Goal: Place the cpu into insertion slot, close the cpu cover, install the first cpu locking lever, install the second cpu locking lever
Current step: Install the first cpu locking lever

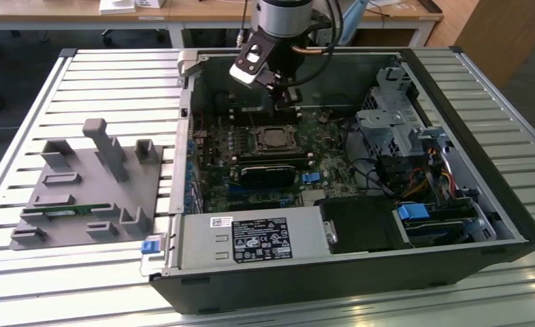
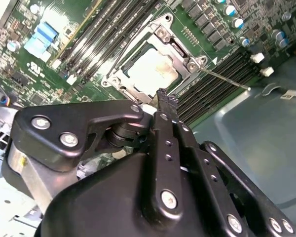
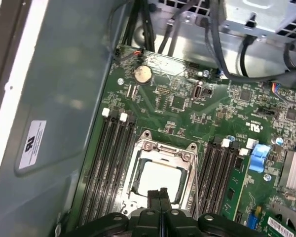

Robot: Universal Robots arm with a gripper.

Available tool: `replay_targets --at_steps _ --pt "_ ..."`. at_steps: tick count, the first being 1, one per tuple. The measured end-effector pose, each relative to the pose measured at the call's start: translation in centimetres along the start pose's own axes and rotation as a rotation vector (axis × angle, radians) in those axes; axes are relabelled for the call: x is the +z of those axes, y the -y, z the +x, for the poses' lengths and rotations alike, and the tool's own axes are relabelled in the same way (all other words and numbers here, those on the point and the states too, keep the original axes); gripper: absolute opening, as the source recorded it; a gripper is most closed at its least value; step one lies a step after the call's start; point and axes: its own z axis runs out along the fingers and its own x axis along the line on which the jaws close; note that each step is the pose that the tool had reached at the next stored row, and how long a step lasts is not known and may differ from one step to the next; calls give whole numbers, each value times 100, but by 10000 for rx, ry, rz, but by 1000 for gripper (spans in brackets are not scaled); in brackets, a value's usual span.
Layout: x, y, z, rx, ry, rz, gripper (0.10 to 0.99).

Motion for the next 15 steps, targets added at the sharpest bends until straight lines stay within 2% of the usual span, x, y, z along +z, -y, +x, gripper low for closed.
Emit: replay_targets --at_steps 15 --pt "0 0 0 -2135 -82 54 106"
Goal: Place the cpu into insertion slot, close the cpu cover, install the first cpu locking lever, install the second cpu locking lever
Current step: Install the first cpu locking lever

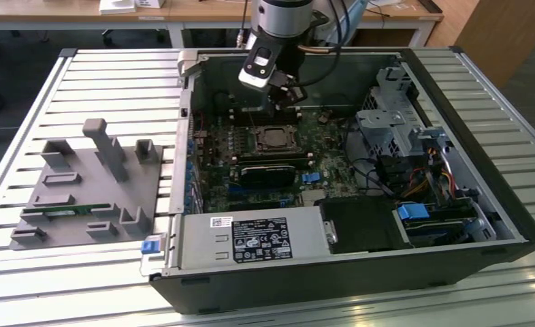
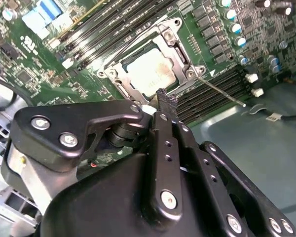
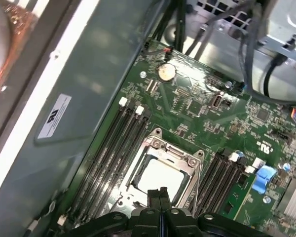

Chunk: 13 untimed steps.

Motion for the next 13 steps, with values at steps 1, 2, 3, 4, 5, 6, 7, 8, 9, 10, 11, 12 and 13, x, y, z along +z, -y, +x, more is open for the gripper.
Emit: replay_targets --at_steps 1,2,3,4,5,6,7,8,9,10,11,12,13 --pt "0 0 0 -100 -4 3 106" --pt "0 0 0 -197 -8 5 106" --pt "0 0 0 -286 -11 7 106" --pt "0 0 0 -377 -14 10 106" --pt "0 0 0 -460 -18 12 106" --pt "0 0 0 -543 -21 14 106" --pt "0 0 0 -625 -24 16 106" --pt "0 0 0 -707 -27 18 106" --pt "0 0 0 -789 -30 20 106" --pt "0 0 0 -872 -34 22 106" --pt "0 0 0 -953 -36 24 106" --pt "0 0 0 -1034 -40 26 106" --pt "0 0 0 -1124 -43 28 106"
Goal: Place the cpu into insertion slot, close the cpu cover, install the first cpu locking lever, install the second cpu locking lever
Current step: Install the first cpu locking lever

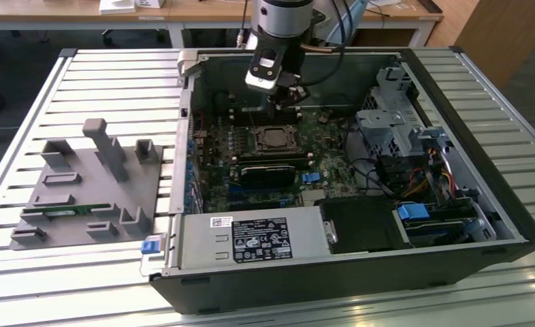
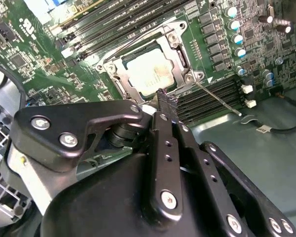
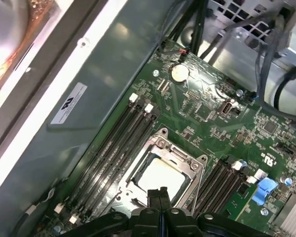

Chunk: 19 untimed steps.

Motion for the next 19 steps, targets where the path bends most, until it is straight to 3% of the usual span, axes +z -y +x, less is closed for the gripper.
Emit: replay_targets --at_steps 19 --pt "0 0 0 -1679 -64 43 106"
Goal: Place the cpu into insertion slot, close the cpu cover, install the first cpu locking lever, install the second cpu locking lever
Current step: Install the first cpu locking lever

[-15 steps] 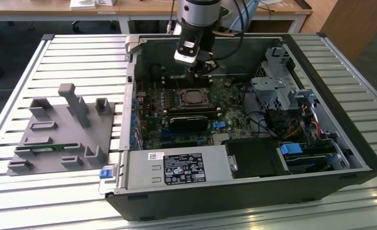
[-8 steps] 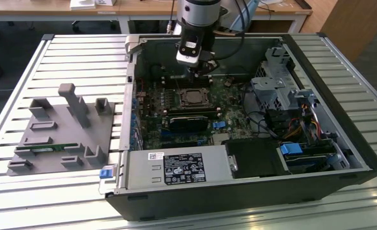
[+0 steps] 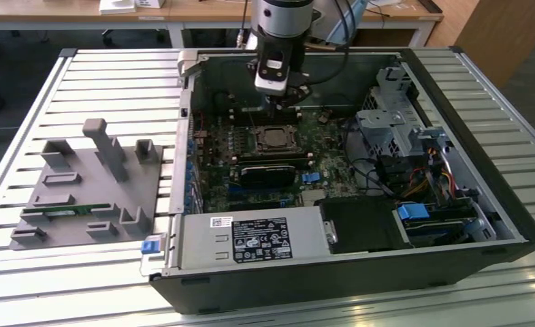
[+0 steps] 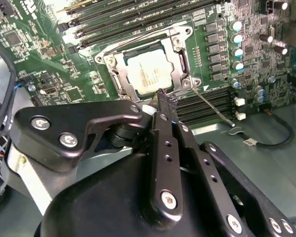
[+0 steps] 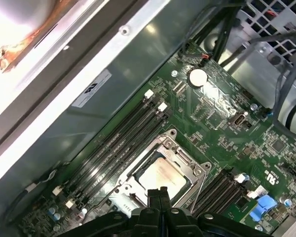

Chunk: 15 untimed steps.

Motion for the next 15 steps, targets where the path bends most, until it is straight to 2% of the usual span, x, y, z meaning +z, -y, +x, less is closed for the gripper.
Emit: replay_targets --at_steps 15 --pt "0 0 0 -1470 -57 37 106"
